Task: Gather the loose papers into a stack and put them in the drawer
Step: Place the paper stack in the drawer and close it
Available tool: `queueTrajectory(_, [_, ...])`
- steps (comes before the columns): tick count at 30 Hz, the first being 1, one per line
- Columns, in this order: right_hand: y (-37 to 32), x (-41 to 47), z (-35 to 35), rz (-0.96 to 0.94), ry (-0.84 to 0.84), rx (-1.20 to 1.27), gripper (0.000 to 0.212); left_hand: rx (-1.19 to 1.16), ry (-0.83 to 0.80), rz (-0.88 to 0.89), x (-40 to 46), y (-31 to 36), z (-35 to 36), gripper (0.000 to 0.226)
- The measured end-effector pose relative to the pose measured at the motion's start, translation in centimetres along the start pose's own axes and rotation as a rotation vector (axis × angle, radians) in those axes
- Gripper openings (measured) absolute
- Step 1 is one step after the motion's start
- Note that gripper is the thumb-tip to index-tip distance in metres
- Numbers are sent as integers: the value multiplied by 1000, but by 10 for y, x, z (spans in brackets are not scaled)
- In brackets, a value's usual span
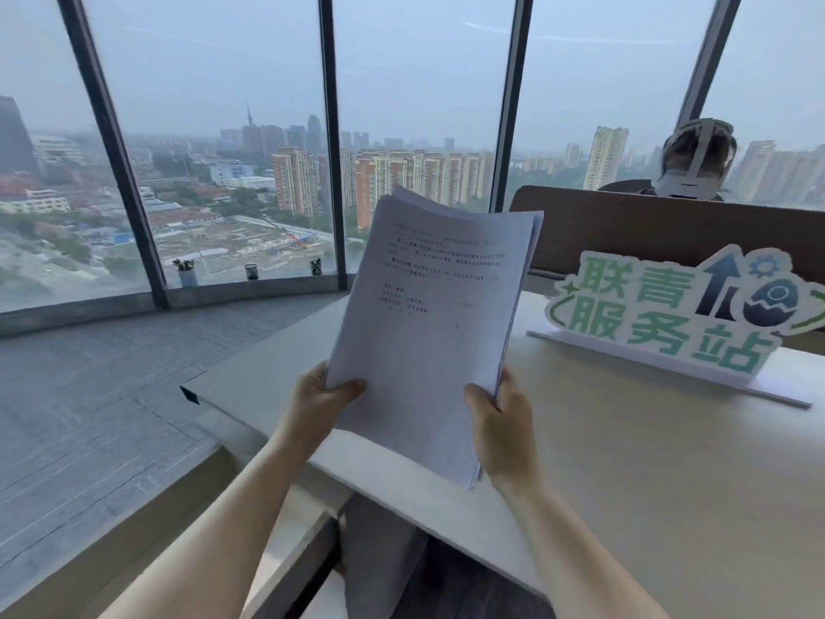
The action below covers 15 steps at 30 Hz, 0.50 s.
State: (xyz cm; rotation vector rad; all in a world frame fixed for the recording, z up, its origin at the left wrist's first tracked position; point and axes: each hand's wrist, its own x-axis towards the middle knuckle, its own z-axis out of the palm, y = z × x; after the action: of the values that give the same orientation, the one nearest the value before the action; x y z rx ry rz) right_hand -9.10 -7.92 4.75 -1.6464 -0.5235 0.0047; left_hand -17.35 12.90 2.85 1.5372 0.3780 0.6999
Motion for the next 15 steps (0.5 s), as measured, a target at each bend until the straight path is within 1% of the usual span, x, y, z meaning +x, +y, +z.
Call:
queueTrajectory(2, [-11,-13,28,13,-56,52,19,38,73,6,-10,6,-37,18])
queueTrajectory(6, [-27,-44,80,51,-192,184,27,136,227,-4,-38,14,-103,10])
queueTrajectory(10, [-32,-76,126,67,-297,240,37,219,349,-50,-69,19,-167,29])
queueTrajectory(11, [-32,-84,136,77,-323,255,38,234,362,-70,-77,18,-182,31])
queueTrajectory(12, [-33,-92,146,90,-344,271,39,246,373,-97,-85,17,-197,26])
queueTrajectory(14, [-33,-107,163,119,-375,295,41,277,385,-148,-99,13,-223,5])
queueTrajectory(15, [-32,-114,172,139,-387,300,41,297,388,-168,-105,11,-235,4])
